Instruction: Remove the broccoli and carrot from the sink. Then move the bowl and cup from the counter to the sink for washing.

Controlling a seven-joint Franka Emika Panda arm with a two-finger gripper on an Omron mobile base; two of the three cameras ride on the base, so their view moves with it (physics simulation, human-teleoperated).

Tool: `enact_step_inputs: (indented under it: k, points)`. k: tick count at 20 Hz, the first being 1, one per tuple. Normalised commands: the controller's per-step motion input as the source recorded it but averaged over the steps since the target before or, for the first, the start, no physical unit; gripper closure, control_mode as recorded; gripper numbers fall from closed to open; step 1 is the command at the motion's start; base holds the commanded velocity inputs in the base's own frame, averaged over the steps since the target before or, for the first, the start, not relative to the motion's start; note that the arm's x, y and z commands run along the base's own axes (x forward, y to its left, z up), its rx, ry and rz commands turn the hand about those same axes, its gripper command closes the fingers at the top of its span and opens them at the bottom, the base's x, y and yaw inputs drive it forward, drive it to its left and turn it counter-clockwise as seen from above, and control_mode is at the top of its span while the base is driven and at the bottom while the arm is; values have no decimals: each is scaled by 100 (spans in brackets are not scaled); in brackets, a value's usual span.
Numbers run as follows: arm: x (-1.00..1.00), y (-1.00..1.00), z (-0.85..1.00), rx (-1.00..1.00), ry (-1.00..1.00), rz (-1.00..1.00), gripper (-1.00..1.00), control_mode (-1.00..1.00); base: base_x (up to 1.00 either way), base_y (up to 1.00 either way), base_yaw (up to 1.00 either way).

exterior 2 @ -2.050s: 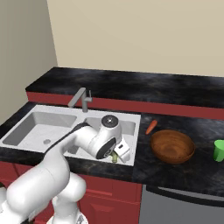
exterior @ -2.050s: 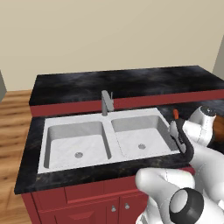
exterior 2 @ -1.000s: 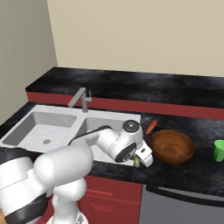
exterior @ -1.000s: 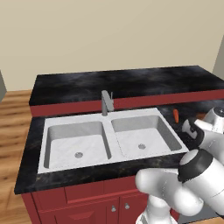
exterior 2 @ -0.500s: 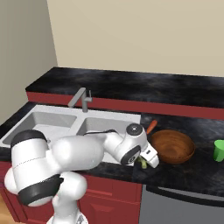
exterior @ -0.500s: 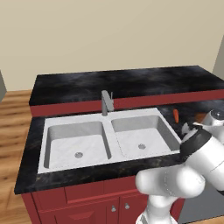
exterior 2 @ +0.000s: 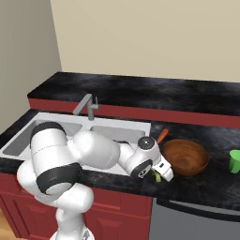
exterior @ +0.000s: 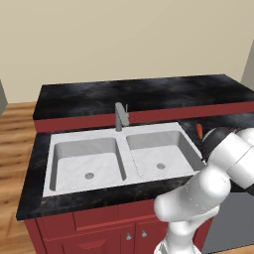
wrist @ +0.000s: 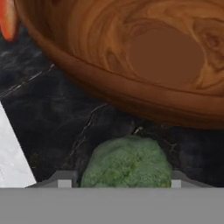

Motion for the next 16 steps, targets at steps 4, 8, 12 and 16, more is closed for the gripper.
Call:
enact_step_inputs:
  k: [4,8,12,16]
  points:
    - [16,-33,-8,0,0,0,100,-100,0,0,0]
    - [18,-29,-11,0,0,0,100,-100,0,0,0]
    - [16,-24,-11,0,0,0,100,-100,0,0,0]
    - [13,-27,-12,0,0,0,100,-100,0,0,0]
